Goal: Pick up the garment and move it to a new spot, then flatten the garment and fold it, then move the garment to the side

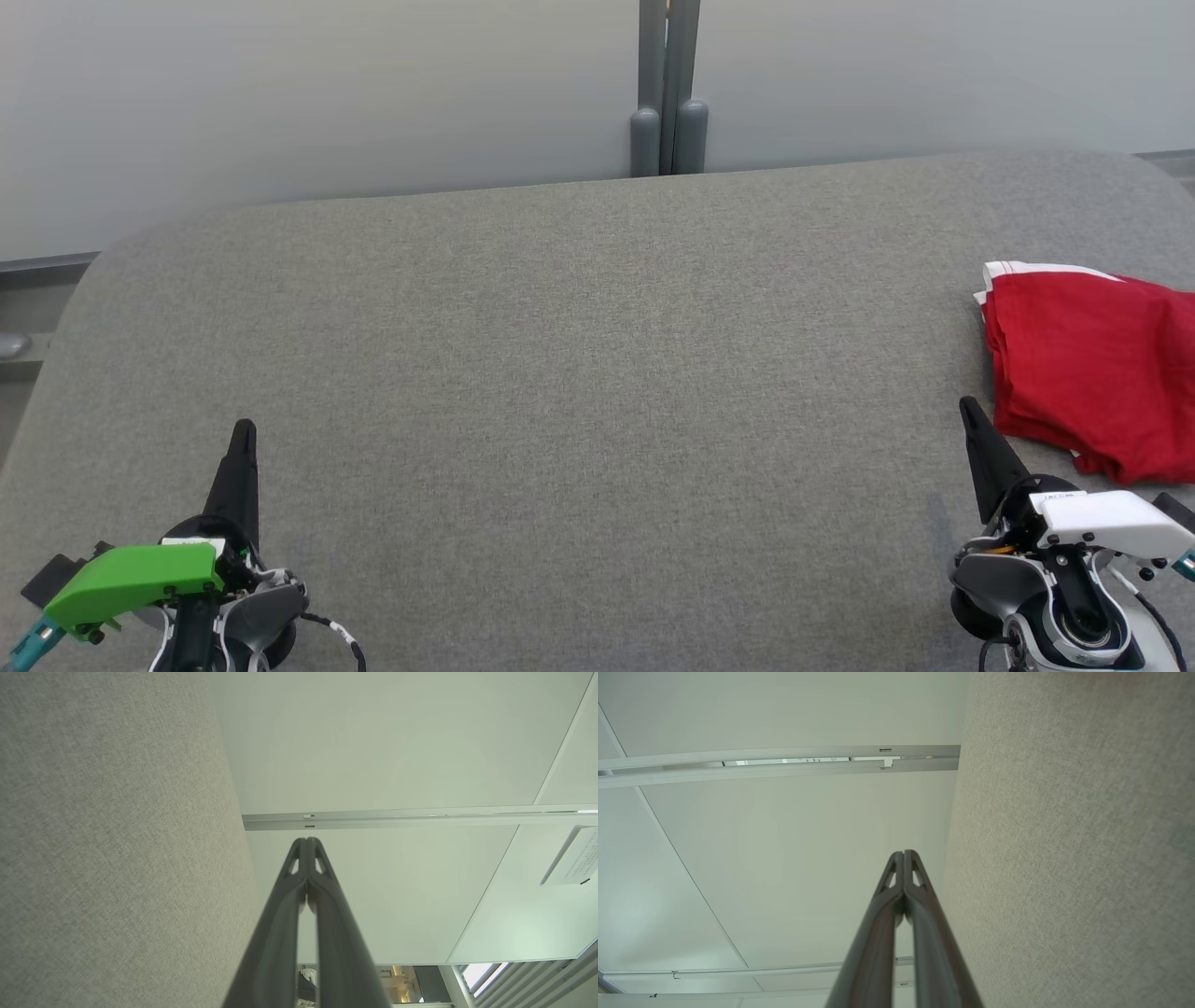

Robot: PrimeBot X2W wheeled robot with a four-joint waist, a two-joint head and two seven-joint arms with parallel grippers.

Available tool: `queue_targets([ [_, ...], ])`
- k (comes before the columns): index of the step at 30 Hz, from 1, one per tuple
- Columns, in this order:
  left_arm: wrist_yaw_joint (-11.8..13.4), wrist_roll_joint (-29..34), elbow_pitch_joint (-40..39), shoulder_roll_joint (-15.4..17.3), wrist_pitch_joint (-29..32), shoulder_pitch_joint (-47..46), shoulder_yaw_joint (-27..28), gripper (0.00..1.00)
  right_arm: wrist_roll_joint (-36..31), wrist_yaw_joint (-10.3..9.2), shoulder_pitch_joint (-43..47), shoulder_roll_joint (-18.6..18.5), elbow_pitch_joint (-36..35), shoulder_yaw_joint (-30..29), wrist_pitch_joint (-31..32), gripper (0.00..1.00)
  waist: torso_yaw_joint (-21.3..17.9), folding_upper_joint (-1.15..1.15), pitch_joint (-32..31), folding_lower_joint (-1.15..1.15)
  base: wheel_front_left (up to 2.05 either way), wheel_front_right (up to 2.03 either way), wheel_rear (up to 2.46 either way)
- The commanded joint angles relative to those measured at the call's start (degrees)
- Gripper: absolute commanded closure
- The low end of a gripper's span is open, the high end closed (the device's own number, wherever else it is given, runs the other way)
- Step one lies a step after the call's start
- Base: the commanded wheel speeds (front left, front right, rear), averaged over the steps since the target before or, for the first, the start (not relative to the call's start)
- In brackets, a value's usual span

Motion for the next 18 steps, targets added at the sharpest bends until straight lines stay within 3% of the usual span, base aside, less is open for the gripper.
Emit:
queue_targets([
  [1, -0.3, 0.0, -0.1, 0.0, 0.0, -0.5, 0.1, 1.00, 0.3, 0.02, -0.6, -0.3, -0.2, -0.1, 0.3, 1.00, 0.0, 0.00, 0.0, 0.00, 0.00, 0.00, 0.00],
  [18, -0.3, 0.0, -0.1, 0.0, 0.0, -0.5, 0.1, 1.00, 0.3, 0.02, -0.6, -0.3, -0.2, -0.1, 0.3, 1.00, 0.0, 0.00, 0.0, 0.00, 0.00, 0.00, 0.00],
])
